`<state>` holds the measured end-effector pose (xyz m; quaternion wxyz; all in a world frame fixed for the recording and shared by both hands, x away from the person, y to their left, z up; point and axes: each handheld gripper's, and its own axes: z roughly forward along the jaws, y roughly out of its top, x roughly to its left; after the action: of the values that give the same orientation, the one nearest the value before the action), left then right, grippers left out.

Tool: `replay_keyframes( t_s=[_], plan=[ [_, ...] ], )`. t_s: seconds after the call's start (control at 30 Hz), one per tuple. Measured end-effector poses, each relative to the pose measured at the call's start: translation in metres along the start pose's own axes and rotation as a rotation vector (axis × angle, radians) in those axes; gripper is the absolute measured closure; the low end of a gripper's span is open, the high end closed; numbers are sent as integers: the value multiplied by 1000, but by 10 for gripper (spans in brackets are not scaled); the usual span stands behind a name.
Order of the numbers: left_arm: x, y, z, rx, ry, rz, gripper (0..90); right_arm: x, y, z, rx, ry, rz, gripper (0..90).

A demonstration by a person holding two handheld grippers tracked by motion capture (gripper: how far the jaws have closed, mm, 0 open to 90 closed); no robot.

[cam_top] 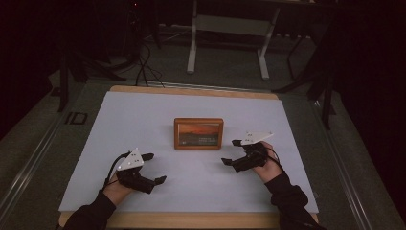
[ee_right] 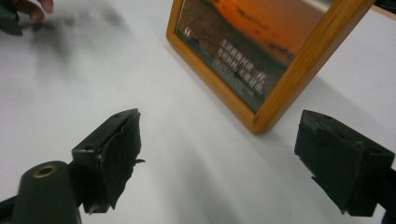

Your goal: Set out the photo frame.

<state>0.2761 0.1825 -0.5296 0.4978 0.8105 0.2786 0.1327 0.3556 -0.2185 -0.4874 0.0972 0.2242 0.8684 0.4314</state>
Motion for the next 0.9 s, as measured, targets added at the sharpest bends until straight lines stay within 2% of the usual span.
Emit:
replay_keyframes(
  t_s=[0.3,0.43,0.5,0.67,0.8,0.9],
  plan=[
    [0,0,0,5,0,2,39,16,-26,-1,-28,-28,29,143],
    [0,0,0,3,-1,8,39,19,-38,-2,-36,-26,49,144],
    [-1,0,0,2,-1,6,39,21,-44,-3,-31,-40,47,144],
    [-2,-1,0,6,-2,9,39,25,-54,-10,-29,-35,61,144],
    [-2,-1,0,7,-3,9,39,29,-61,-16,-23,-50,43,144],
    [-1,-2,0,10,-4,10,39,30,-65,-20,-28,-48,56,144]
  ],
)
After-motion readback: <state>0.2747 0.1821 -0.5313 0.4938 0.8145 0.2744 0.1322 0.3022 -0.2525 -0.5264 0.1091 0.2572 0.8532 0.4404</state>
